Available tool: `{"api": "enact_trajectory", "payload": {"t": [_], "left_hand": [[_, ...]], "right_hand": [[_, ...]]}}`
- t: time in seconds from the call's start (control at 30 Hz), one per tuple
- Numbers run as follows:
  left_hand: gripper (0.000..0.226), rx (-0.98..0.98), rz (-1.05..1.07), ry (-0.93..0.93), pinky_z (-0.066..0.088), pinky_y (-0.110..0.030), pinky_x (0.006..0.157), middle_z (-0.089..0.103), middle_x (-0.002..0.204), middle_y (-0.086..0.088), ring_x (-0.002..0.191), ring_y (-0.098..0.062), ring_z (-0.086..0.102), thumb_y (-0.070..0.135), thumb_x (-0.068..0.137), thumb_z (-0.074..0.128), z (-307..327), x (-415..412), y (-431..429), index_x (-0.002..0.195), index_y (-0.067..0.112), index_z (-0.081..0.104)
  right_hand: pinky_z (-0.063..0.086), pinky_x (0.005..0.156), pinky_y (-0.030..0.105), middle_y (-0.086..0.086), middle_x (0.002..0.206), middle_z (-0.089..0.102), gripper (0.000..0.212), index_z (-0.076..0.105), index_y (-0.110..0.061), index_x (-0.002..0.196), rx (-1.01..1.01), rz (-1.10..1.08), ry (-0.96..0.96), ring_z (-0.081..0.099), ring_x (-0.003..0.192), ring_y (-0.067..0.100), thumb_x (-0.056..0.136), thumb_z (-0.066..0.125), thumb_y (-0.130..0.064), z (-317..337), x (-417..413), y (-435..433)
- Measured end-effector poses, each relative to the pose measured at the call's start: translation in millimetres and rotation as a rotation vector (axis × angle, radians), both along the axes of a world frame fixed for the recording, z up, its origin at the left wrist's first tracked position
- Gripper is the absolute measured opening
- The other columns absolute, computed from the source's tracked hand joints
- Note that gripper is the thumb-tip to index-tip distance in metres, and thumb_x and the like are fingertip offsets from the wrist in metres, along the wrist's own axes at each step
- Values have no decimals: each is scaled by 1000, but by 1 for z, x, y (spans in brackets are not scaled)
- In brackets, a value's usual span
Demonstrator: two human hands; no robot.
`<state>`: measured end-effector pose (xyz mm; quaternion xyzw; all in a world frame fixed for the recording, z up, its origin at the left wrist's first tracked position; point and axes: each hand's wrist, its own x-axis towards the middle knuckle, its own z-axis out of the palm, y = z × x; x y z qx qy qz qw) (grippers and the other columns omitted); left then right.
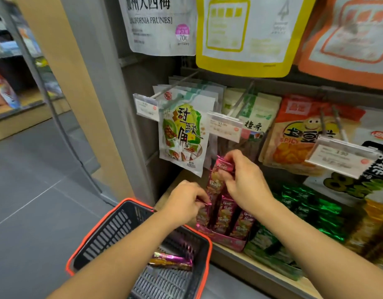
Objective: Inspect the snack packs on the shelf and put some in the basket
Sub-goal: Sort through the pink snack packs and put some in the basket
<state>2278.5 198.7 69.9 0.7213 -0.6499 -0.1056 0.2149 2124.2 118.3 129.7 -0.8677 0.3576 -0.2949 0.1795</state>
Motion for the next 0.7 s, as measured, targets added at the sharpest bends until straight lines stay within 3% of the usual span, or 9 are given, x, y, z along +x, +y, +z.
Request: {"api": "enact_trajectory", "payload": {"t": [0.13,0.23,0.33,0.47,0.57,0.7], "left_hand": [[21,-18,59,130,46,-36,92,66,100,3,100,-17,57,19,83,75,3,-9,3,103,21,68],[44,-35,91,230,50,-41,84,61,93,5,87,-16,59,15,83,73,5,-16,8,118,25,47],[80,-2,76,189,50,-38,86,56,89,8,86,-14,58,13,87,69,9,-16,8,148,35,22],[96,18,49,160,49,-35,86,56,88,5,85,-13,56,13,89,66,9,-13,5,152,43,1],[95,-7,7,97,47,-32,86,56,91,4,87,-14,55,12,90,65,6,-11,4,152,45,1],[64,-4,-63,-94,41,-33,99,57,119,-2,112,-19,49,20,95,58,0,-10,-1,152,26,29]], "right_hand": [[41,77,28,-1,113,48,16,53,-23,106,78,-31,130,54,96,19,91,59,-23,-14,11,-6],[48,77,33,2,107,61,19,62,-19,106,29,-69,199,60,96,23,87,63,-19,-5,15,-10],[50,78,35,7,102,66,19,68,-15,103,-17,-22,230,62,95,27,84,65,-14,10,13,-19],[50,81,34,6,102,66,18,68,-15,102,-7,4,284,62,96,27,84,66,-13,7,10,-21],[48,82,31,3,106,59,13,66,-16,98,76,-2,291,60,98,24,86,65,-10,-14,8,-12],[50,90,31,3,114,66,33,67,-23,119,196,91,478,62,106,22,91,56,-8,-28,8,-8]]}}
